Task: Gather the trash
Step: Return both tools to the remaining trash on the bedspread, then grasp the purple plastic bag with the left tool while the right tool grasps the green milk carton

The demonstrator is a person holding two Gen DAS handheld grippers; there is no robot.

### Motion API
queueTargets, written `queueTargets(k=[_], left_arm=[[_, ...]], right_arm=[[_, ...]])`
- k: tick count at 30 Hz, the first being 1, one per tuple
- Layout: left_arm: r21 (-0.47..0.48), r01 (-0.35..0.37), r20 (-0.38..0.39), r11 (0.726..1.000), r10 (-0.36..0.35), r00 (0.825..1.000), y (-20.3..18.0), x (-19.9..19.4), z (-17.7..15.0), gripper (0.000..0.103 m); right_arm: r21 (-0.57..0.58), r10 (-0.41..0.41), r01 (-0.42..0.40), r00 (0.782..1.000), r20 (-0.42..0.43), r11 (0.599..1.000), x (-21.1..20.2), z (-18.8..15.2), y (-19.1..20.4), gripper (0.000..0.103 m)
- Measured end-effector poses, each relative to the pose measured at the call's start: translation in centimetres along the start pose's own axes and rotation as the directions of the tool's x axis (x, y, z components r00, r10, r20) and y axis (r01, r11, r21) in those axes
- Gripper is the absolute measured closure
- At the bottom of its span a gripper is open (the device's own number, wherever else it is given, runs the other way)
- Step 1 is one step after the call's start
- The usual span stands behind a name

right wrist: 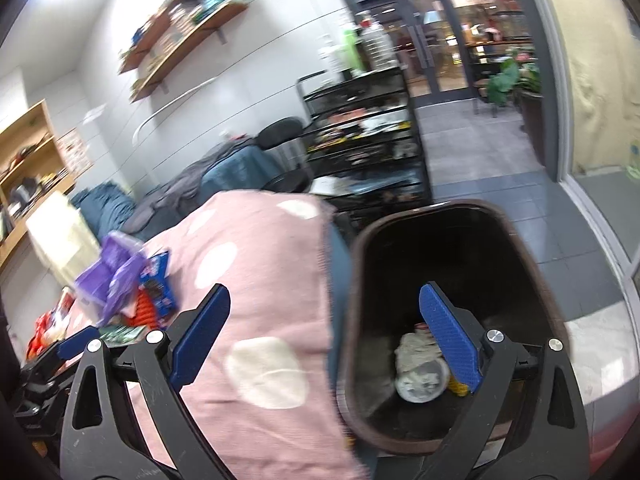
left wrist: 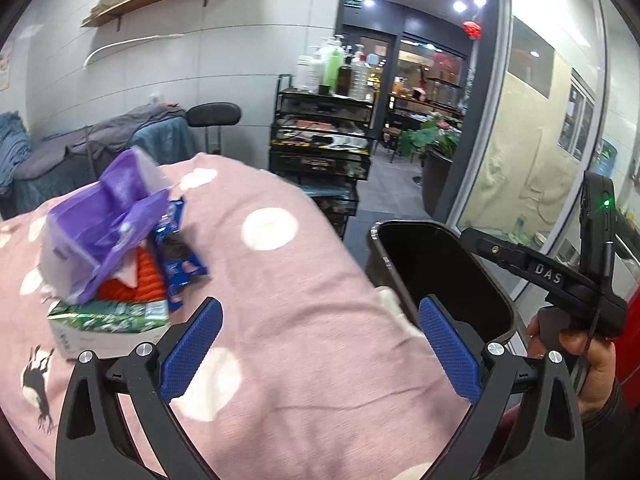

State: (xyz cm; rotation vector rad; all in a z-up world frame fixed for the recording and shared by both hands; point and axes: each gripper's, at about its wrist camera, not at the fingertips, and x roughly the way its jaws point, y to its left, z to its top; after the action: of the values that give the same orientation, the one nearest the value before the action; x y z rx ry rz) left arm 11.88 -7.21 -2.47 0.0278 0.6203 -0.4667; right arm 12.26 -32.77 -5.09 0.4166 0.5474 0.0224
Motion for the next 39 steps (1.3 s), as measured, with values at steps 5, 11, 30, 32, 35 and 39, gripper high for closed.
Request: queueTargets(k=[5,11,30,32,35,39], left_arm=[[-0.062,-0.065,-0.003,0.996,0.064,0.998,3.4,-1.1,-0.9,0.005],[-0.121,-0.134,-0.017,0.984,0.133,0.991,7.4,-2.5,-2.3,0.005],[-0.184,-0.210,0.013,0.960,0.216,0.976,16.3,-3.9,-0.9,0.006],[-0.150,-0.203,0.026,0.968,0.210,0.977,16.5,-3.3,0.5,0.008],[-0.101,-0.213,0.023,0.972,0.216,0.976,16.7,-2.0,2.2,0.015],[-0.072,-0.193,-0.007,0.979,0.193,0.981,17.4,0.3,4.0,0.037]], right_arm=[[-0.064,0.064,-0.067,0.997,-0.043,0.996,1.2,-0.3,3.2,0.009],[-0.122,0.130,-0.142,0.987,-0.097,0.982,2.3,-0.7,7.4,0.009],[-0.284,0.268,-0.340,0.927,-0.262,0.897,7.8,-2.3,18.8,0.009],[-0.294,0.265,-0.350,0.919,-0.293,0.890,8.6,-2.6,19.3,0.009],[-0.325,0.269,-0.401,0.884,-0.381,0.856,10.2,-3.3,20.3,0.009],[-0.414,0.257,-0.486,0.830,-0.496,0.770,11.8,-4.3,22.0,0.009]])
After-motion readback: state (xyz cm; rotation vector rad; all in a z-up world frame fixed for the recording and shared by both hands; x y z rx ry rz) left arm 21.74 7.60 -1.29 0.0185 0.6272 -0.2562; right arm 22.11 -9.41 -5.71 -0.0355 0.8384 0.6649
